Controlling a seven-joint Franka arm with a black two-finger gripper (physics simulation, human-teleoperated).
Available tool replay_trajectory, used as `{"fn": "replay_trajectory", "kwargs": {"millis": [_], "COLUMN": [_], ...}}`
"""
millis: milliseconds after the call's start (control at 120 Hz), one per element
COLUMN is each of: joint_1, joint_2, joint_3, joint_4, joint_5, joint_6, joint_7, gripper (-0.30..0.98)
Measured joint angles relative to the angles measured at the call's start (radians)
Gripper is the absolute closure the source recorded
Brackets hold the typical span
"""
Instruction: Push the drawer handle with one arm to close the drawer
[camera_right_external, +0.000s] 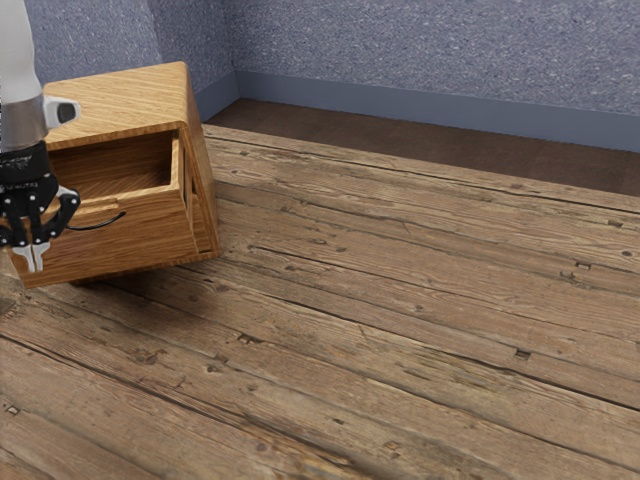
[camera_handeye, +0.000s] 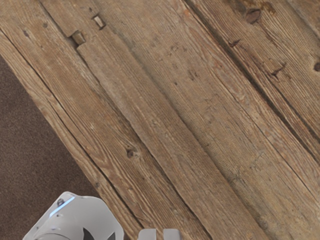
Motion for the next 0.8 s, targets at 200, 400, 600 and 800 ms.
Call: {"fn": "replay_trajectory", "kwargs": {"millis": [200,400,600,800], "joint_1": [0.008,0.007,0.002,-0.001], "joint_2": [0.026,0.032,0.033,0.07], "joint_3": [0.011,0.02,0.022,0.032], "joint_4": [-0.007,-0.049,-0.091,-0.102], "joint_5": [0.032,0.067,0.097,0.119], "joint_6": [0.077,0.155,0.24,0.313], "joint_7": [0.031,0.054,0.07,0.081], "gripper": [0.78,0.79,0.79,0.79]}}
